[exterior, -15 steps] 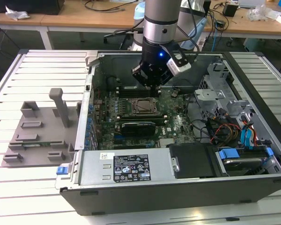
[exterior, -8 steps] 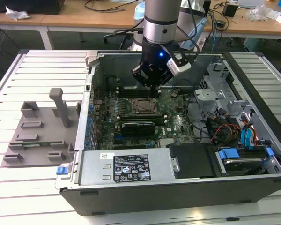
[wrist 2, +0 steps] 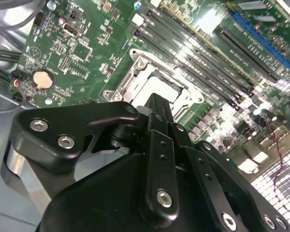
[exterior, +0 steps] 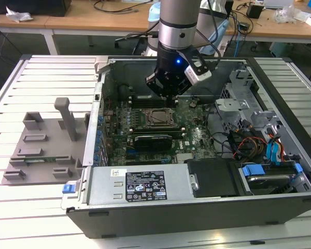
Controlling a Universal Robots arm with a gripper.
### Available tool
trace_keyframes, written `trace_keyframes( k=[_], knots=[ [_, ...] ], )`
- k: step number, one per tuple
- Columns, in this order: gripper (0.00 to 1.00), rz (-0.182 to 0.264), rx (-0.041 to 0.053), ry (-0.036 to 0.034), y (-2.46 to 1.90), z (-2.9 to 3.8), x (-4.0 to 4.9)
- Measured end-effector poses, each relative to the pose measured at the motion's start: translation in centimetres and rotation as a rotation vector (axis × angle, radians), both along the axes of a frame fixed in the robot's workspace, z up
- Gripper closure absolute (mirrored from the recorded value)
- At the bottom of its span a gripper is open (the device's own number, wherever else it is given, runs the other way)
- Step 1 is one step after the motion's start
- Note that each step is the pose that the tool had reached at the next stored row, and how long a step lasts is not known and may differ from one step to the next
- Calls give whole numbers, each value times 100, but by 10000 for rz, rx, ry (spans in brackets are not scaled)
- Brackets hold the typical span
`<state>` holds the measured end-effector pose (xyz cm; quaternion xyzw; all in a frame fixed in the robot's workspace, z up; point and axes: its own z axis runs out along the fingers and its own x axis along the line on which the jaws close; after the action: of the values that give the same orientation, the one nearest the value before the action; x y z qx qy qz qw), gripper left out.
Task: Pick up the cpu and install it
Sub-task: 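Install the second cpu locking lever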
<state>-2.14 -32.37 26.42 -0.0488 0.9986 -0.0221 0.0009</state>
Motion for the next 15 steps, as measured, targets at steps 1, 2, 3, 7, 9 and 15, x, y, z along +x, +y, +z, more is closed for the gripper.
trace_keyframes(
  k=[1,2,3,7,9,15],
  knots=[
    [89,0,1,1,-22,0,-1],
    [89,0,12,0,-63,-2,-4],
    [89,0,62,0,-101,-5,-8],
    [89,-1,395,1,-201,-14,-17],
    [89,0,728,0,-294,-32,-25],
    [89,0,1144,0,-474,-106,-45]
  ],
)
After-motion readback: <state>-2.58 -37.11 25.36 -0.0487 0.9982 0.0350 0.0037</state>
